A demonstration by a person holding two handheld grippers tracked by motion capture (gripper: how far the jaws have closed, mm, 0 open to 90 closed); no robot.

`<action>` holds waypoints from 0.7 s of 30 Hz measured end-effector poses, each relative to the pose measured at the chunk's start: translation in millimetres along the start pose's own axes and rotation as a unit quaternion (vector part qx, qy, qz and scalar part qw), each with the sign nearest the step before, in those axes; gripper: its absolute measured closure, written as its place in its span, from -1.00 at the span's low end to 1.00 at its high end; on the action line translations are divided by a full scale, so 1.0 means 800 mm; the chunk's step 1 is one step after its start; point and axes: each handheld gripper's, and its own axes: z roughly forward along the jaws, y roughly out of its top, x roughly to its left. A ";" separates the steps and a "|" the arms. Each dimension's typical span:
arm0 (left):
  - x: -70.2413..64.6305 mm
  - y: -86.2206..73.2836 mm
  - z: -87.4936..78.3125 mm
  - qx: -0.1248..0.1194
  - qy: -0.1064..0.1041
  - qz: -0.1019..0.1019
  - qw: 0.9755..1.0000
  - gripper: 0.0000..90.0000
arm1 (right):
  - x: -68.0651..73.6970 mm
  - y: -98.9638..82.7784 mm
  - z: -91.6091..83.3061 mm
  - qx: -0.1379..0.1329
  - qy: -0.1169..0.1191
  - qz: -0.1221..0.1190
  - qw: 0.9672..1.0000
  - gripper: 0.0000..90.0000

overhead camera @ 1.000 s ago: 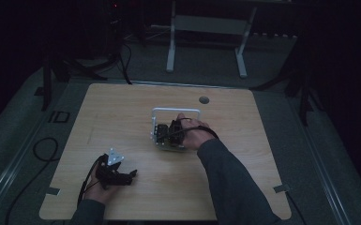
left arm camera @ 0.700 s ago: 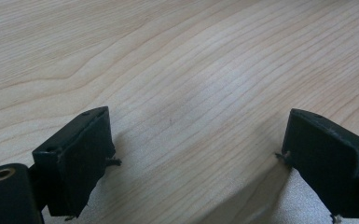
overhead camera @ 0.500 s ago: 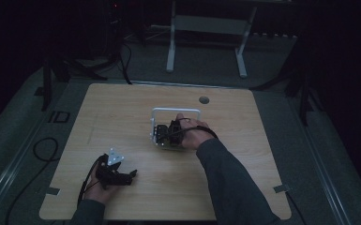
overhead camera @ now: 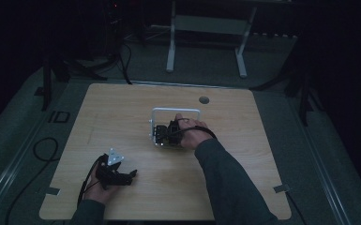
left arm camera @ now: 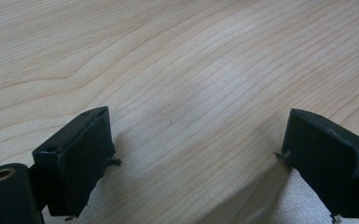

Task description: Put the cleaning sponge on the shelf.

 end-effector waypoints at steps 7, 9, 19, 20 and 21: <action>0.000 0.000 0.000 0.000 0.000 -0.001 1.000 -0.81 | -0.001 0.001 0.005 -0.002 -0.007 0.004 1.000 0.59; 0.000 0.000 0.000 0.000 0.000 -0.001 1.000 -0.81 | -0.001 0.001 0.005 -0.005 -0.009 0.005 1.000 0.59; 0.000 0.000 0.000 0.000 0.000 0.000 1.000 -0.81 | 0.001 0.000 0.009 -0.005 -0.037 -0.002 0.999 0.59; 0.000 0.000 0.000 0.000 0.000 -0.001 1.000 -0.81 | 0.001 0.000 0.010 -0.004 -0.039 -0.001 0.999 0.59; 0.000 0.000 0.000 0.000 0.000 -0.001 1.000 -0.81 | 0.000 0.000 0.011 -0.005 -0.041 0.000 0.999 0.59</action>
